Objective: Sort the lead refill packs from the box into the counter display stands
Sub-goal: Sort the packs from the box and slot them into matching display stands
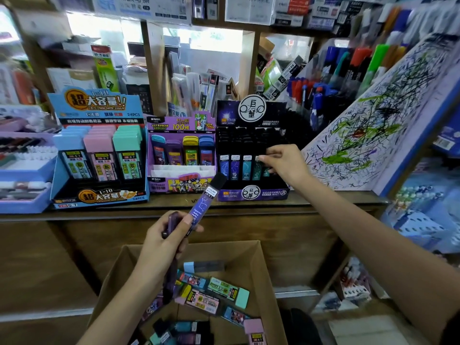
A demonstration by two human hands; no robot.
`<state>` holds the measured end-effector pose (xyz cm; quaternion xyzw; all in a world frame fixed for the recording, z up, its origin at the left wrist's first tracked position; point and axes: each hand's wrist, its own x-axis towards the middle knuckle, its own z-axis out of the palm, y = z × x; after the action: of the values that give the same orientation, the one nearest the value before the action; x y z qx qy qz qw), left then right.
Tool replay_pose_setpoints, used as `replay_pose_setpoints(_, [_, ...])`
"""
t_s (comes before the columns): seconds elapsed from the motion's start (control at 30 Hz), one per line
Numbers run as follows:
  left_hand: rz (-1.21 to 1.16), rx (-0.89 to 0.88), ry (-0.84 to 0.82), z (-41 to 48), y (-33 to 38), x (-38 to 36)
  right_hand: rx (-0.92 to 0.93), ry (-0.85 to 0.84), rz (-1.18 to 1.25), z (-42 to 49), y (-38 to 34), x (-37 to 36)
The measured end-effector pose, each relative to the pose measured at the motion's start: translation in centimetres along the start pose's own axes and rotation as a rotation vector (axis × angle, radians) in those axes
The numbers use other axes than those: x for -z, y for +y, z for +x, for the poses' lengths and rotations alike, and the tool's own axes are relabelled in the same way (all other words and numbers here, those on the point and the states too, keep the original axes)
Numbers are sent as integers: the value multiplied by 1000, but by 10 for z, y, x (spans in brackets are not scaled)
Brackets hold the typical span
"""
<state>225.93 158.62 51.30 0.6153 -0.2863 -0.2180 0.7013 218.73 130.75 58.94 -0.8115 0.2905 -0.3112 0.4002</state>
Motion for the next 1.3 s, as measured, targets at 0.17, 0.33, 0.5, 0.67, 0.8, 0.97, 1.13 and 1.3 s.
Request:
replay_pose_setpoints(0.17, [-40,-1,2,-2,0,-7,131,192,-439,-31,-15,-2])
replay_pose_setpoints(0.33, [-39,11,-24,0,2,-19,63,-125,191,-102,-29,-28])
replay_pose_setpoints(0.5, [-20,-12,-71,2,3,-37,-54,-212,516,-122,-31,-43])
replay_pose_setpoints(0.67, [12,0,-63,11,8,-46,-55,-118,556,-98,-27,-13])
replay_pose_setpoints(0.8, [100,43,-86,18,11,-44,40,31,395,-54,-23,33])
replay_pose_setpoints(0.97, [149,20,-79,18,11,-44,137,-40,119,-15,-4,50])
replay_pose_setpoints(1.13, [-6,135,-64,15,11,-45,223,-119,-7,-7,5,40])
replay_pose_setpoints(1.3, [40,64,-258,20,-6,-28,246,-141,-14,-2,3,39])
